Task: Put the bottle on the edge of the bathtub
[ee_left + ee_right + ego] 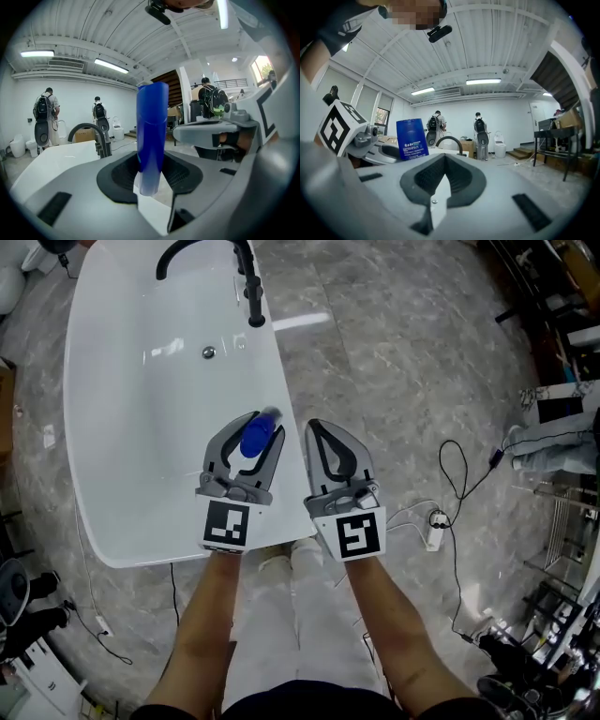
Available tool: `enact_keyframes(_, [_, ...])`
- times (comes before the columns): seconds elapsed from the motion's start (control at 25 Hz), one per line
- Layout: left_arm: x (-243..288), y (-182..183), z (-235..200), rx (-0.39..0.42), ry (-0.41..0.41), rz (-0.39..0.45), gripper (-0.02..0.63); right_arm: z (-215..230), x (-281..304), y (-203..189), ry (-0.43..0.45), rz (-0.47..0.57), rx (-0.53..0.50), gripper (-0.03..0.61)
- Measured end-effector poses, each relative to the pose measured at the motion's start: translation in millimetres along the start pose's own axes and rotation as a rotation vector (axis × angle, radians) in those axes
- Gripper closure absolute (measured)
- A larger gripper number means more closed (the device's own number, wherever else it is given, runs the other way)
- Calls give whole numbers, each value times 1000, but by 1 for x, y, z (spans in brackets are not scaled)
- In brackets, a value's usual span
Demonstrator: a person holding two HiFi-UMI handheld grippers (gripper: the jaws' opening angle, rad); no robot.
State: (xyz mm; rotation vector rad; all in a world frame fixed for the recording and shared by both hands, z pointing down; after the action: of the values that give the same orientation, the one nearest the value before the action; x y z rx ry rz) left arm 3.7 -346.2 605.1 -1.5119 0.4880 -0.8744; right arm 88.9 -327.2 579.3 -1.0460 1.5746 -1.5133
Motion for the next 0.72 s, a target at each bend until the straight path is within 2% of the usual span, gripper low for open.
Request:
enact_keyframes(0.44, [50,-56,-8,11,-57,-65,462,14,27,-51,-12,-78,32,578])
enact_keyframes(0.72, [74,-89,-13,12,-85,-123,462,19,39,-67,-16,-101,51,578])
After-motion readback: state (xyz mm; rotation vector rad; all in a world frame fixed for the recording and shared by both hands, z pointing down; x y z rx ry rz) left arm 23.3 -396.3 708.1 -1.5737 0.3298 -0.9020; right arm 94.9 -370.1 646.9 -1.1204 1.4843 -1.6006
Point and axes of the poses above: the fingertips, and each gripper's own axes: x forward along the fingers, z to its right, y out of its top, the point moved 3 cm from there along -x, backward along the fingers, and after that the axes turned 1 degree about -x, right-handed, at the moved point
